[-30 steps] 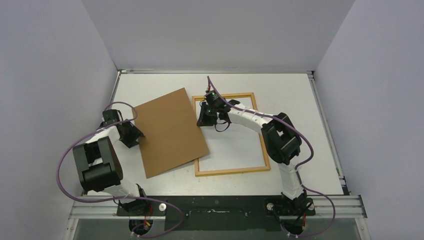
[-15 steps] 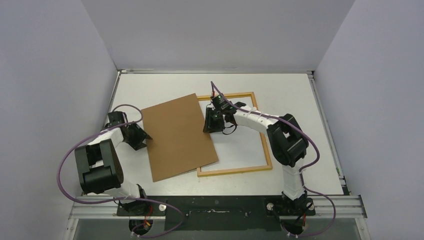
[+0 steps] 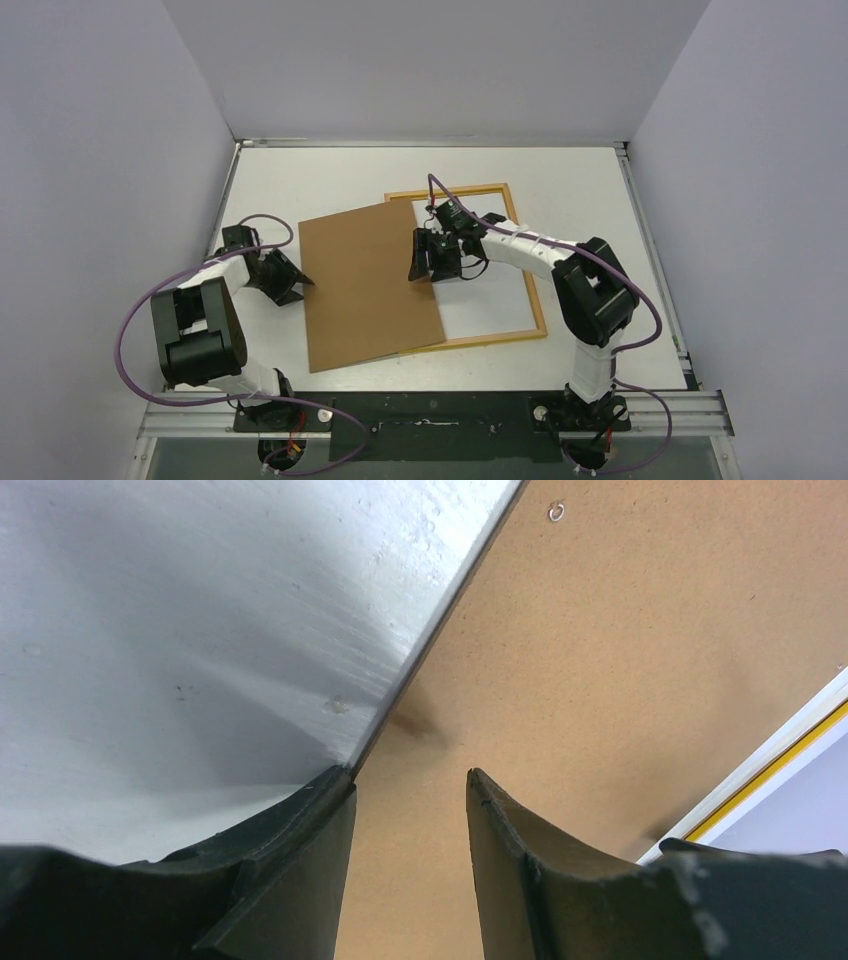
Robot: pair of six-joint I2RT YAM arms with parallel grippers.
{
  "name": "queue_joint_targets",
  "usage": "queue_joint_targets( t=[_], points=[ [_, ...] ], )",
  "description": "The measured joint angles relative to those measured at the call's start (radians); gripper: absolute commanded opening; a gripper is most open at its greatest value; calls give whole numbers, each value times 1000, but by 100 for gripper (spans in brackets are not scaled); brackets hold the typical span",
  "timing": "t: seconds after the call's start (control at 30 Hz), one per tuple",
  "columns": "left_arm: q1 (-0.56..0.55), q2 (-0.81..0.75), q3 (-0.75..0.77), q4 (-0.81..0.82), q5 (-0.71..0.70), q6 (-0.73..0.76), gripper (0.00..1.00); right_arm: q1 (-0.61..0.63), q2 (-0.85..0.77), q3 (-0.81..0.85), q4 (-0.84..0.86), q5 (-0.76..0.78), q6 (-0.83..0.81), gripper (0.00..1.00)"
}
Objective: Put the photo into the frame
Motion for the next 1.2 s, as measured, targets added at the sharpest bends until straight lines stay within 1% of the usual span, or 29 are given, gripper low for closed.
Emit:
queue_joint_targets(
  t=[0.27, 0.47, 0.57, 0.7, 0.77, 0.97, 1.2],
  points=[
    [-3, 0, -2, -14, 7, 0, 43, -18, -27, -62, 33, -40, 2, 65],
    [-3, 0, -2, -21, 7, 0, 44, -32, -32, -95, 36, -39, 1, 65],
    [-3, 0, -2, -26, 8, 0, 44, -33, -32, -101, 40, -45, 2, 62],
    [-3, 0, -2, -31, 10, 0, 44, -33, -32, -124, 81, -101, 6, 56],
    [-3, 0, -2, -32, 10, 1, 44, -33, -32, -132, 108, -135, 10, 55],
    [-3, 11, 9, -42, 10, 8, 44, -51, -30, -162, 181, -171, 45, 50],
    [1, 31, 38, -53, -1, 31, 44, -93, -30, -245, 395, -229, 159, 40]
  ],
)
